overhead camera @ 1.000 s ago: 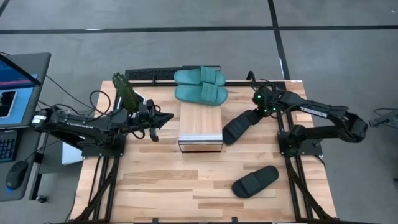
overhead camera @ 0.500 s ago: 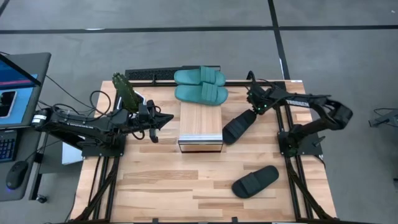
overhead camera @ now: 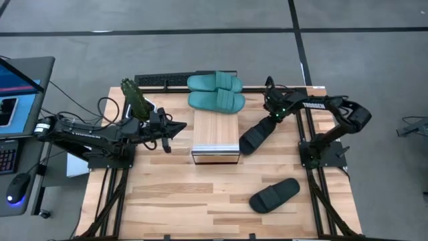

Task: Pick and place slides into the shelf
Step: Put the top black slide on the shelf

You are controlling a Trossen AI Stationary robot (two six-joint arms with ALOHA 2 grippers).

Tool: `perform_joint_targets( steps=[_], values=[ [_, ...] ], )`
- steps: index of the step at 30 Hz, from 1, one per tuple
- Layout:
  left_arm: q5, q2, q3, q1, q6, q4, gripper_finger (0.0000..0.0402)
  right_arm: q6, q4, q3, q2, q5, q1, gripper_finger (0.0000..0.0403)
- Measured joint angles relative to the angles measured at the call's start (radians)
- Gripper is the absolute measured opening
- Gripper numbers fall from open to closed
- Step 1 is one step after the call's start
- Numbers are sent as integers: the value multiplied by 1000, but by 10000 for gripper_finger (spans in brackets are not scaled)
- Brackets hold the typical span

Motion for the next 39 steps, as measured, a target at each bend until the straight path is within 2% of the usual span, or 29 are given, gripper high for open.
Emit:
perform_joint_targets(
  steps=[5, 9, 13, 19, 24, 29, 39],
  values=[
    [-7, 0, 0, 0, 0, -11, 0, -23, -25, -8, -32, -19, -58, 26],
    [-8, 0, 0, 0, 0, -11, 0, -30, -110, -12, -70, -38, -88, 16],
    [-9, 0, 0, 0, -2, -11, 0, -31, -132, -15, -128, -93, -102, 16],
    [-23, 0, 0, 0, -18, -12, 0, -37, -245, 52, -164, -124, -108, 15],
    [-26, 0, 0, 0, -18, -19, 0, -92, -430, 109, -173, -97, -109, 15],
    [-32, 0, 0, 0, -19, -46, 0, -128, -594, 156, -221, 4, -110, 15],
    [-35, 24, 0, 0, -28, -62, 0, -163, -827, 275, -434, -3, -177, 14]
  ],
)
